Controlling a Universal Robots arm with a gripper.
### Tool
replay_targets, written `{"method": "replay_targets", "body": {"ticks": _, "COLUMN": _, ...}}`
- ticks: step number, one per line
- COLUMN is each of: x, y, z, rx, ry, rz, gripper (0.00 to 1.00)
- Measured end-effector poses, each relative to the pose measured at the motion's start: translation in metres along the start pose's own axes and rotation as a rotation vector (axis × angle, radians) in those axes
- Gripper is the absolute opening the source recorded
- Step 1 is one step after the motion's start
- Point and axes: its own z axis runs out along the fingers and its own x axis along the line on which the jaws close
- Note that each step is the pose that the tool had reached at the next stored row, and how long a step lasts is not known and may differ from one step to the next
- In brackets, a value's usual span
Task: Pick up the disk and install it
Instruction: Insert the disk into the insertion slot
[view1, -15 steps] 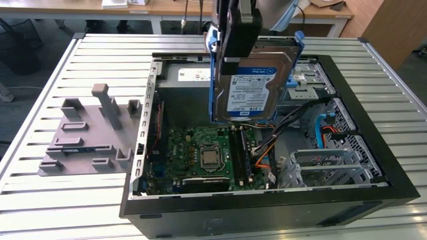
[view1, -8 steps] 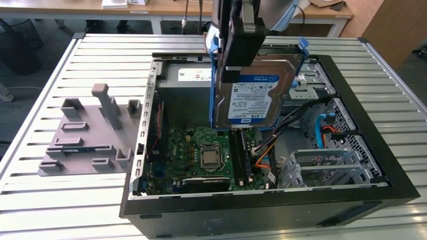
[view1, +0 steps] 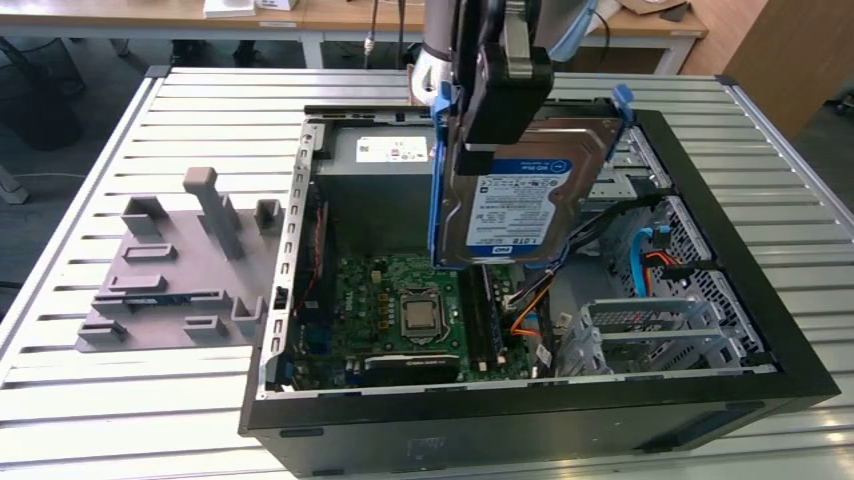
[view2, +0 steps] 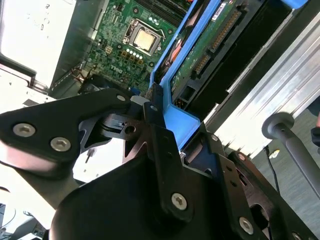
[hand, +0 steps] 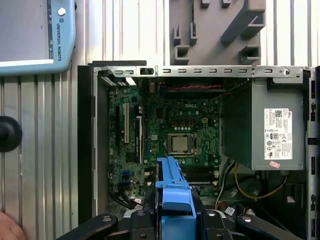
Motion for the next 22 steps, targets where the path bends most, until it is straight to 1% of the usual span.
{"method": "replay_targets", "body": {"ticks": 4, "x": 0.0008, "y": -0.0074, "z": 0.0002, "rx": -0.0011, "ry": 0.0001, "rz": 0.001, "gripper": 0.36}}
{"method": "replay_targets", "body": {"ticks": 7, "x": 0.0024, "y": -0.0108, "z": 0.0004, "rx": -0.0016, "ry": 0.0000, "rz": 0.002, "gripper": 0.36}}
{"method": "replay_targets", "body": {"ticks": 16, "x": 0.0162, "y": -0.0130, "z": 0.0010, "rx": -0.0020, "ry": 0.0000, "rz": 0.010, "gripper": 0.36}}
{"method": "replay_targets", "body": {"ticks": 22, "x": 0.0222, "y": -0.0164, "z": 0.0016, "rx": -0.0024, "ry": -0.0001, "rz": 0.014, "gripper": 0.36}}
